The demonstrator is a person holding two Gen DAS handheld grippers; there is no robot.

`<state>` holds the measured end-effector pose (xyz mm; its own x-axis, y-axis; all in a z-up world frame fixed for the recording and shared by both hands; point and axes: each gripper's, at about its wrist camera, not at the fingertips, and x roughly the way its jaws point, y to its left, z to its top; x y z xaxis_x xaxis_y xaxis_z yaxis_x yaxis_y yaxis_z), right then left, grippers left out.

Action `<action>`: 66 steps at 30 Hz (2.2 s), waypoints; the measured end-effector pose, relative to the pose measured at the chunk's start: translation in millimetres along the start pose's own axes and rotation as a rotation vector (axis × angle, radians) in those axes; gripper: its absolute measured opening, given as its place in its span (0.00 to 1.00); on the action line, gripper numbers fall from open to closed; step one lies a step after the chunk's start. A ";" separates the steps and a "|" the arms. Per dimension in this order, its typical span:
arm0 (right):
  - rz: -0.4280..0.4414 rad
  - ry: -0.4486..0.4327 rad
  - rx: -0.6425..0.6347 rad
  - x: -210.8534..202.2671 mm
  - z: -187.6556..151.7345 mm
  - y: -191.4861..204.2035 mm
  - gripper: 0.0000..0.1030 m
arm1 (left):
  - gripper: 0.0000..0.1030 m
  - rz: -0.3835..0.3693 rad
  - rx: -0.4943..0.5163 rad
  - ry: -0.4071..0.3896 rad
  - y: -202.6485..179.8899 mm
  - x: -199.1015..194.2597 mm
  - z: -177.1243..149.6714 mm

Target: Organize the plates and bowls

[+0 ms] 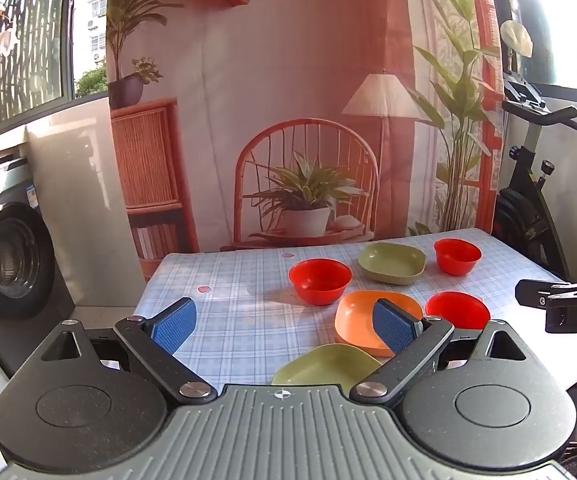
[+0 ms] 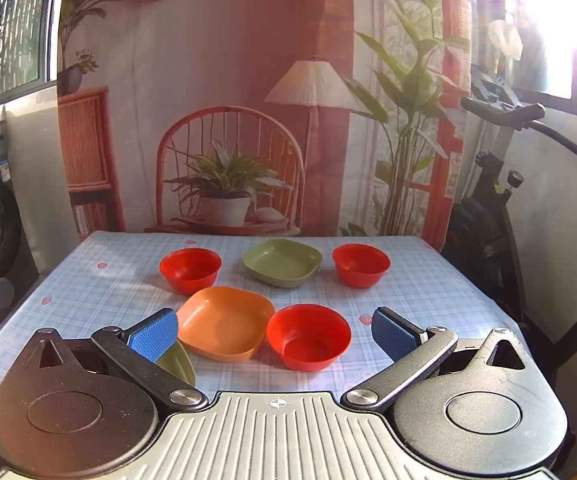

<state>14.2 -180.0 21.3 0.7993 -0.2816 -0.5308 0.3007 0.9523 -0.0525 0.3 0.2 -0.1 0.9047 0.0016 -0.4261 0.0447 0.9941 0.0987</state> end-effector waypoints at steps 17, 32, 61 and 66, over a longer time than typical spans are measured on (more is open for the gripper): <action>0.000 0.002 0.001 0.0 -0.4 0.6 1.00 | 0.93 -0.002 -0.001 -0.010 2.1 -1.8 0.1; 0.000 0.000 0.000 -1.1 -0.6 0.7 1.00 | 0.93 -0.002 -0.004 -0.011 1.9 -1.8 -0.4; 0.000 -0.001 -0.001 -1.4 -0.5 0.8 1.00 | 0.93 -0.003 -0.007 -0.011 2.5 -1.9 -0.5; 0.001 -0.001 0.000 -1.2 -0.5 0.5 1.00 | 0.93 -0.003 -0.008 -0.011 2.5 -1.9 -0.5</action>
<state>13.1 -179.1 21.4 0.8001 -0.2811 -0.5300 0.2999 0.9525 -0.0525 -1.6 2.7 0.5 0.9090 -0.0030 -0.4167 0.0446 0.9949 0.0901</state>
